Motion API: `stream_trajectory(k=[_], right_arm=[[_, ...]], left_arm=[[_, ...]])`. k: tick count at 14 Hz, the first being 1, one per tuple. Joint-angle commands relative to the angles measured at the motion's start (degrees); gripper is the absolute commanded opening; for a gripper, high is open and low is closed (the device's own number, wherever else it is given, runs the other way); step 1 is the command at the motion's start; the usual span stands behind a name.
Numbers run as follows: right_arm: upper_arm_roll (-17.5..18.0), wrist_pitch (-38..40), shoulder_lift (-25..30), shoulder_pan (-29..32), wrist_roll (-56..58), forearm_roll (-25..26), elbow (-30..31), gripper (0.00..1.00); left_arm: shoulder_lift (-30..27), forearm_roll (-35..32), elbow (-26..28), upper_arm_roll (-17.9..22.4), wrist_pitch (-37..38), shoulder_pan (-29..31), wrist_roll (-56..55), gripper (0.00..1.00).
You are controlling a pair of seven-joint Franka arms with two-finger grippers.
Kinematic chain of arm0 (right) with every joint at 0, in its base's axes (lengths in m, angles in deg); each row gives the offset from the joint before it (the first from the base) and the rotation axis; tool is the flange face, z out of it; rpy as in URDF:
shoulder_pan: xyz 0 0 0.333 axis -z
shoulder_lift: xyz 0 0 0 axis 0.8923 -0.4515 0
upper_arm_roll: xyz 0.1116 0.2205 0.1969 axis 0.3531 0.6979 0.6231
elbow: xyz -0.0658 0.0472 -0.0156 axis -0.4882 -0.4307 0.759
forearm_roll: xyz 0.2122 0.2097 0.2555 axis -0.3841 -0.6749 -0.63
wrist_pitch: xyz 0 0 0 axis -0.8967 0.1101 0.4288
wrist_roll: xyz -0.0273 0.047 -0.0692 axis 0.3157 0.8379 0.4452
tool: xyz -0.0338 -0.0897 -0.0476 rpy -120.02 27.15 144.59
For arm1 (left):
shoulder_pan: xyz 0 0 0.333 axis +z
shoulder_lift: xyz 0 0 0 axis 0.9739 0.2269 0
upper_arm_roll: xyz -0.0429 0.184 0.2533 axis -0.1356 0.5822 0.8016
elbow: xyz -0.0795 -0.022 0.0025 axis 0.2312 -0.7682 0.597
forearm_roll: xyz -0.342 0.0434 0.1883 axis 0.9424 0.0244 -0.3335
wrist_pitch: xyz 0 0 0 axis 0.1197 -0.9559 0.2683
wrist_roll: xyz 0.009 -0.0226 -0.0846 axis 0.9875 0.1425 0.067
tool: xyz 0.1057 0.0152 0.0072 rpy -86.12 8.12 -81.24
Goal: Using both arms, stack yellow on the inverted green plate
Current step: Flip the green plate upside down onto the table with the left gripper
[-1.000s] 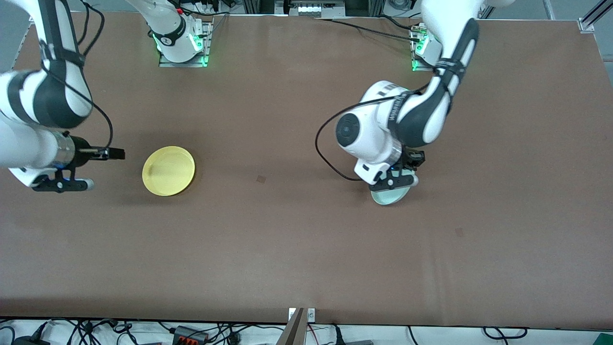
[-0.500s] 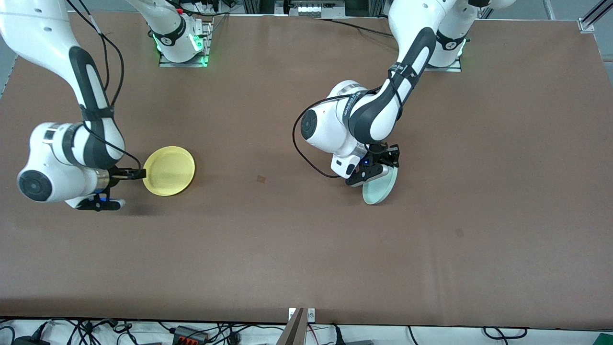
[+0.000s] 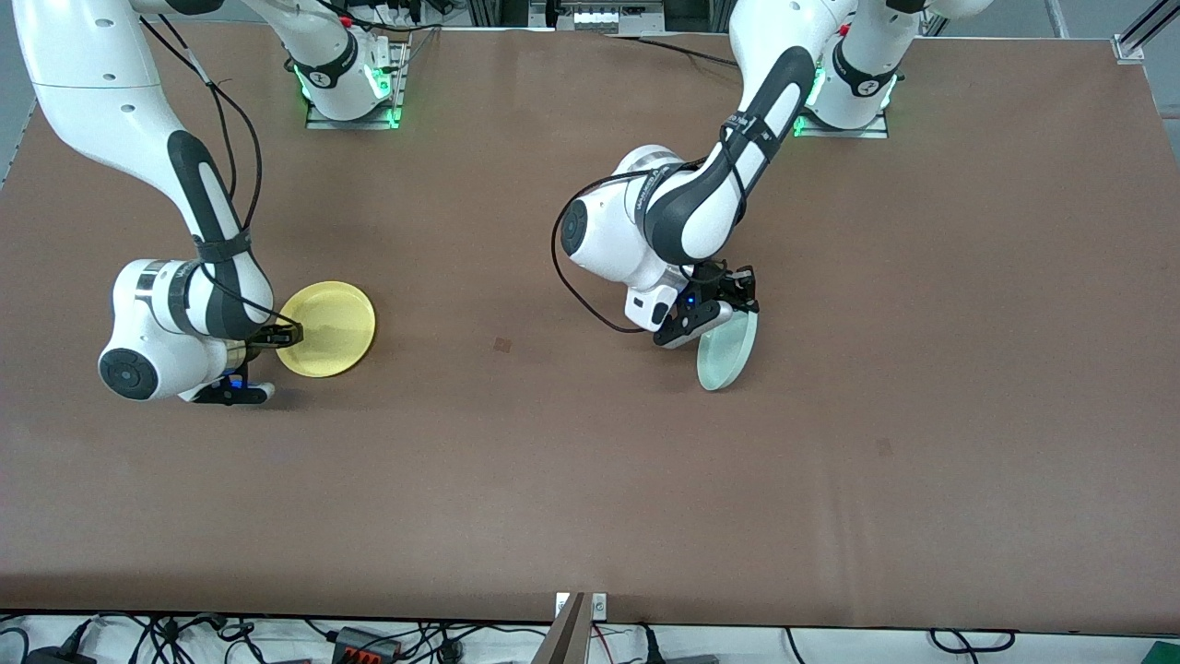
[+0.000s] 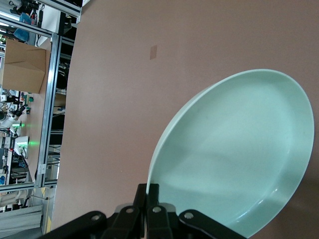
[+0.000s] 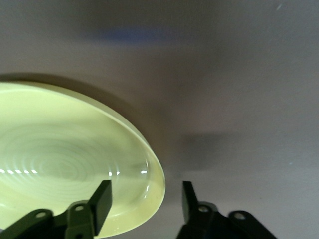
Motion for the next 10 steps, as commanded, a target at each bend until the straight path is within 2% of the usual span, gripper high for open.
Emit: stream_trajectory(k=[1, 2, 3, 7, 10], right_arm=[[0.43, -1.07, 0.28, 0.74, 0.37, -0.72, 1.62, 0.53], [0.43, -0.98, 0.28, 0.74, 0.55, -0.72, 1.62, 0.46], [0.43, -0.90, 0.37, 0.74, 0.55, -0.72, 1.62, 0.37], [0.43, -0.63, 0.28, 0.74, 0.64, -0.72, 1.45, 0.00], [0.43, -0.98, 0.28, 0.74, 0.64, -0.72, 1.10, 0.00]], left_arm=[[2.77, 0.02, -2.42, -0.37, -3.65, -1.92, 0.28, 0.74], [2.68, 0.02, -2.42, -0.46, -6.10, -2.02, -0.15, 0.89], [2.42, 0.36, -2.42, -0.55, -8.30, -2.02, -0.25, 0.96], [0.93, 7.11, -2.60, -2.21, -19.89, -1.58, -0.33, 1.00], [-1.00, 15.37, -2.78, -3.36, -26.68, -1.76, -0.77, 1.00]])
